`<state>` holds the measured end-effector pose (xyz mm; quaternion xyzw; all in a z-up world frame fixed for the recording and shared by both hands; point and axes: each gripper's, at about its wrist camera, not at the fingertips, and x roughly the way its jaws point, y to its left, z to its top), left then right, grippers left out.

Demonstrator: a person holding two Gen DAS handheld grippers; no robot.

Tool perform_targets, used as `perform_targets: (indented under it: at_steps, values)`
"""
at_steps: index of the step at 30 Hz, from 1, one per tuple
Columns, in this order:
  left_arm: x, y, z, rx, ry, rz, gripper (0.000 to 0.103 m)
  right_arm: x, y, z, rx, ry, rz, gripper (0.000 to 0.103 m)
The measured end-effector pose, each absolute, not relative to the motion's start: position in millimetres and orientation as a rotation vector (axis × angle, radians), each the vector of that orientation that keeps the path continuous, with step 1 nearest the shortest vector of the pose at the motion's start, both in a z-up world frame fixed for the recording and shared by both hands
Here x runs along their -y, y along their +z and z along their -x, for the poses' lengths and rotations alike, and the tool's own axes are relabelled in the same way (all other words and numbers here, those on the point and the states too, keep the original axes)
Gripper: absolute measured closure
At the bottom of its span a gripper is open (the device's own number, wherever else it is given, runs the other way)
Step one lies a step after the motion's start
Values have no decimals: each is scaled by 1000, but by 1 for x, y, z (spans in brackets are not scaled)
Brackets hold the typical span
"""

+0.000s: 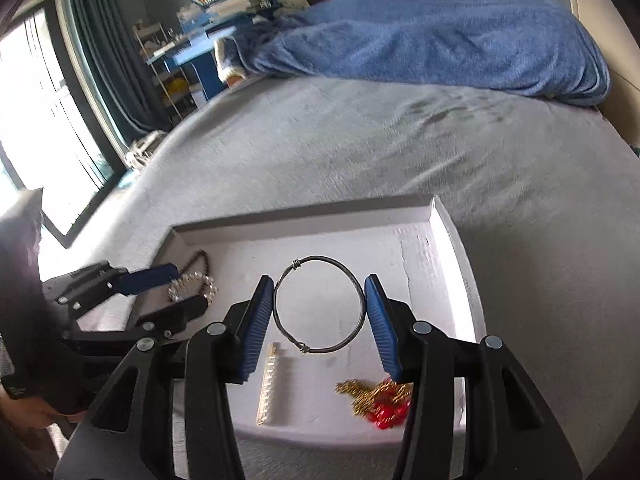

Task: Organize jewelry
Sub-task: 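Carry the hair clip and silver ring into the grey box and open both tools, then move both tools back over the remaining bracelets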

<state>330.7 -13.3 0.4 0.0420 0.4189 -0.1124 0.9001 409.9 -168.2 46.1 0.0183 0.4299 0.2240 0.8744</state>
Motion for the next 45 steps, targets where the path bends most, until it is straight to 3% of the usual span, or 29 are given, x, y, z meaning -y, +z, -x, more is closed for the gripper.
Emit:
perform_targets:
  at_steps: [10, 15, 19, 20, 24, 45]
  values:
    - [10, -25, -336, -928, -221, -106, 52, 157, 1, -423, -1001, 430, 62, 56]
    - [18, -15, -324, -875, -216, -169, 34, 161, 11, -419, -972, 428, 87, 50]
    - [20, 4, -311, -818, -223, -186, 31, 172, 33, -410, -905, 431, 70, 43]
    - [19, 10, -307, -806, -221, -178, 21, 176, 39, -408, -890, 427, 60, 42]
    - [12, 28, -291, -766, -205, -164, 15, 189, 56, -397, -856, 415, 12, 38]
    - [-8, 54, -177, -742, -213, -120, 12, 200, 89, -285, -788, 445, 13, 26]
